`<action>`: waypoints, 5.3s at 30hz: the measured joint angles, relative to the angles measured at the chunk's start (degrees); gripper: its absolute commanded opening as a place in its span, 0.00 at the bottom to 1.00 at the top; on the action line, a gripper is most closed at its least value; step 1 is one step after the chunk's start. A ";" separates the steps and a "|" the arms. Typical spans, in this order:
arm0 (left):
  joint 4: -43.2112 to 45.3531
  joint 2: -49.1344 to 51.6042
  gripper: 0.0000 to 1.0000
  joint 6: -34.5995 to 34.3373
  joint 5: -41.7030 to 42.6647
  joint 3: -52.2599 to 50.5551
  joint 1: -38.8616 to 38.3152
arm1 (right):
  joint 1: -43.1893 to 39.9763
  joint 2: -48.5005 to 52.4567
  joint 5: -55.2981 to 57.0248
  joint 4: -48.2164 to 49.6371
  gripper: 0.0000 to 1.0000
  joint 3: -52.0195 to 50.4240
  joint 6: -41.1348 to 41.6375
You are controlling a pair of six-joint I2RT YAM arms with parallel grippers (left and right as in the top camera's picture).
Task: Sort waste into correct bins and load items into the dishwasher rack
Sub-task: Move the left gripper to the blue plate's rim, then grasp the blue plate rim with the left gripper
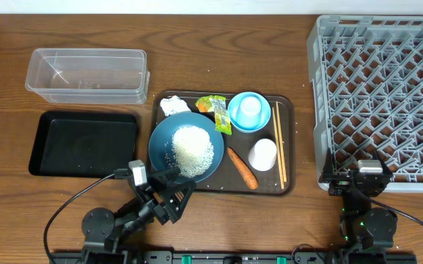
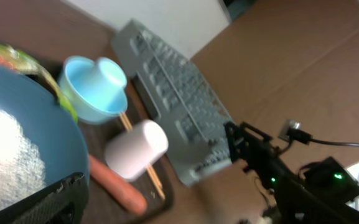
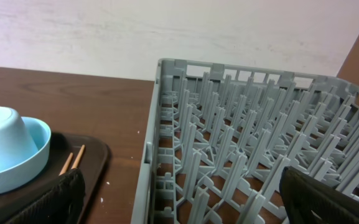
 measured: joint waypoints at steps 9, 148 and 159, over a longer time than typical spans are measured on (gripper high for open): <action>-26.62 6.01 0.98 7.28 -6.03 17.33 0.00 | 0.00 0.00 -0.02 0.00 0.99 0.00 0.00; -37.53 101.59 0.63 12.63 -67.30 55.65 -45.16 | 0.00 0.04 -0.15 -0.02 0.99 0.00 0.00; -35.82 101.59 0.59 12.61 -67.45 53.62 -45.16 | 0.00 0.04 -0.15 -0.02 0.99 0.00 0.00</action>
